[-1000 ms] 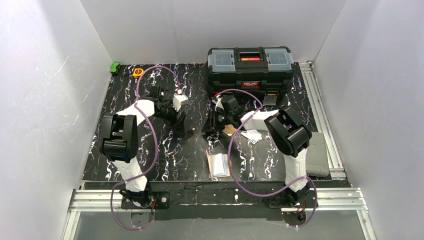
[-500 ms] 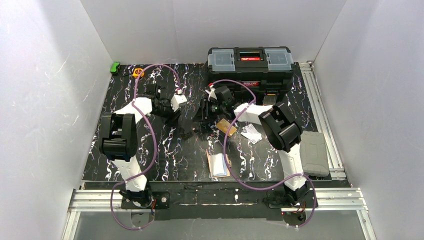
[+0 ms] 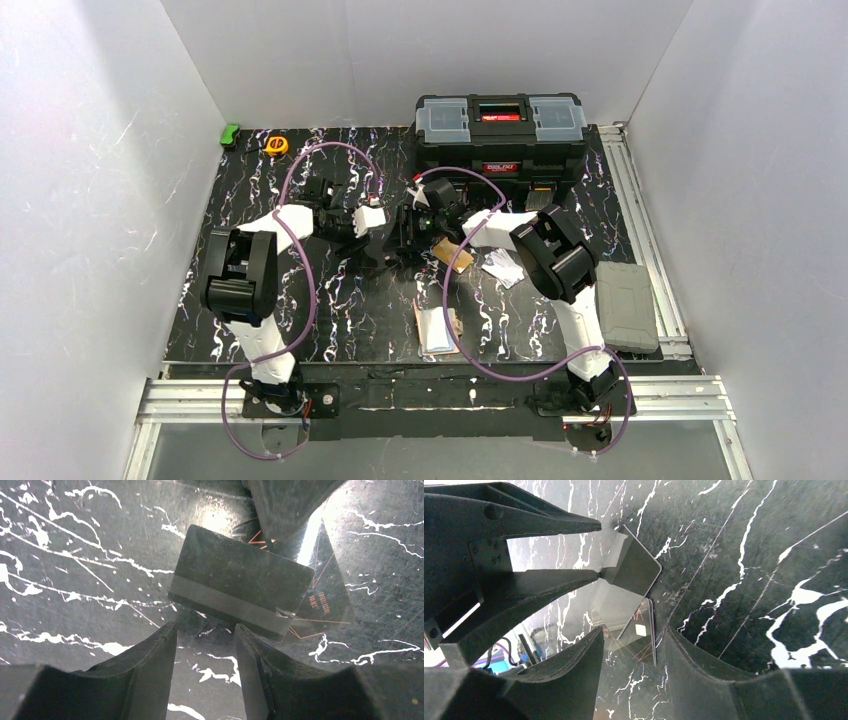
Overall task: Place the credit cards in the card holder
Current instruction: Pick up the credit card from the center of the board.
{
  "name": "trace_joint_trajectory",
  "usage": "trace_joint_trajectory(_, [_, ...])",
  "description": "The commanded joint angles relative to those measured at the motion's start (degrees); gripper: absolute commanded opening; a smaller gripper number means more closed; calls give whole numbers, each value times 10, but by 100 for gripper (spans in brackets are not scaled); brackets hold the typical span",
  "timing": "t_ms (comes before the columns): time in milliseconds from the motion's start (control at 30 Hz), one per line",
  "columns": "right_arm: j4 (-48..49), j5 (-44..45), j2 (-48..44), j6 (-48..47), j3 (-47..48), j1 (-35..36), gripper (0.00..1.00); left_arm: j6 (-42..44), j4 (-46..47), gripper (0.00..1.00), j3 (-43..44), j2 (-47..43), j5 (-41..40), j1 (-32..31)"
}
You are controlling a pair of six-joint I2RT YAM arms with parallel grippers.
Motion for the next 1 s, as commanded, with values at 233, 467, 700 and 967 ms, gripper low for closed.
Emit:
trace_joint_trajectory(233, [28,6,21,25,-12,12,55,43,9,45,-29,-5,-6,-20])
trace_joint_trajectory(467, [44,3,30,43,-19,12,55,73,12,45,-34,-1,-6,-33])
trace_joint_trajectory(700, [59,3,38,67,-33,12,54,82,12,45,-26,8,-5,-43])
trace_joint_trajectory(967, [97,-17,36,99,-54,10,52,103,12,44,-32,11,-10,-53])
